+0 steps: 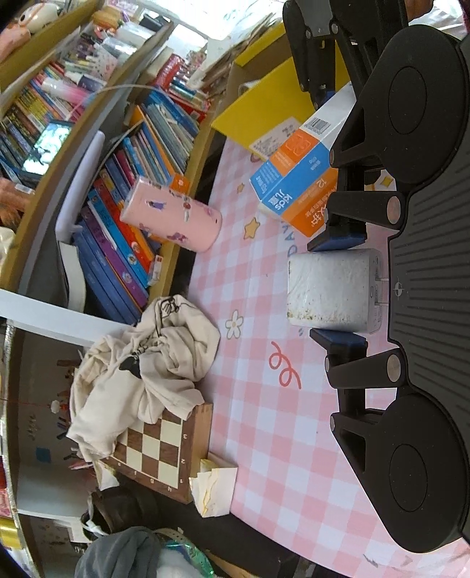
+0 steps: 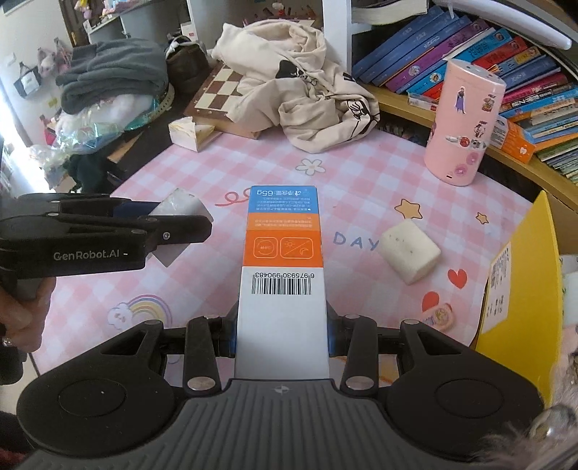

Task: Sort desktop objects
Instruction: 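Lift the usmile box and white charger and carry both over the yellow box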

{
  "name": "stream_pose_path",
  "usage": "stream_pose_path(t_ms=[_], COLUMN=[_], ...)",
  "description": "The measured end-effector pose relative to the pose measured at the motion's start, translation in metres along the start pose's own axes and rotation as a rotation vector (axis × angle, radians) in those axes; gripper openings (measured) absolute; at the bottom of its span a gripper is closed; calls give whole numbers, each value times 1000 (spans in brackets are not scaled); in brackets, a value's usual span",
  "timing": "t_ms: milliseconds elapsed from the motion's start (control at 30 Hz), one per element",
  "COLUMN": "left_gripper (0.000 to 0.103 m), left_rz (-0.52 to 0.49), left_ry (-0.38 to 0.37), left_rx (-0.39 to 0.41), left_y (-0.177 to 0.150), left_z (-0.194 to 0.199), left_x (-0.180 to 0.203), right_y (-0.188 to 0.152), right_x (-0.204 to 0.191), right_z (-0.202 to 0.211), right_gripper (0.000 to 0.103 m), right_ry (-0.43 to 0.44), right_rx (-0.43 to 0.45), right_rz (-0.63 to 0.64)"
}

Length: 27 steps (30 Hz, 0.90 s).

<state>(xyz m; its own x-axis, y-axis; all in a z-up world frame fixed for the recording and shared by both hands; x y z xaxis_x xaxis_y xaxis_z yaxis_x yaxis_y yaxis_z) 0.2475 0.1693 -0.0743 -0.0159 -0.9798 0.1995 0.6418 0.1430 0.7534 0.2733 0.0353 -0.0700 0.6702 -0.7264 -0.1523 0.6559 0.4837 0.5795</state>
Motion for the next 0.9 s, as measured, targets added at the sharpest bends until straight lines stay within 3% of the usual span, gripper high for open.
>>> stream_pose_path(t_ms=[400, 900], left_gripper=[42, 42], left_rz=[-8, -42], left_ry=[-25, -107], left_rx=[17, 41], left_y=[-14, -19], left_z=[31, 62], left_x=[3, 27], right_y=[-26, -57], right_x=[-14, -15], right_z=[31, 79], right_gripper=[38, 38], right_ry=[-18, -60], right_rx=[-2, 11], right_rz=[-14, -77])
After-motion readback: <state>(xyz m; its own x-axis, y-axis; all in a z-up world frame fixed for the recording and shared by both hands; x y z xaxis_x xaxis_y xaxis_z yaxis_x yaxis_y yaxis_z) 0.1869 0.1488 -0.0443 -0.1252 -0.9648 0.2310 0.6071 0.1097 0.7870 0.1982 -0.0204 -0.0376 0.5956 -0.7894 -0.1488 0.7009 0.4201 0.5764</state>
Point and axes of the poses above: each gripper's, at about its wrist camera, not at the fingertips, and z roughly against the way its jaws point, x to its right, y to its top, the point moved 8 cm from there along -z, roughly the way its jaws point, and after that the axes turned 5 degrees about -z, right-handed, at the moved point
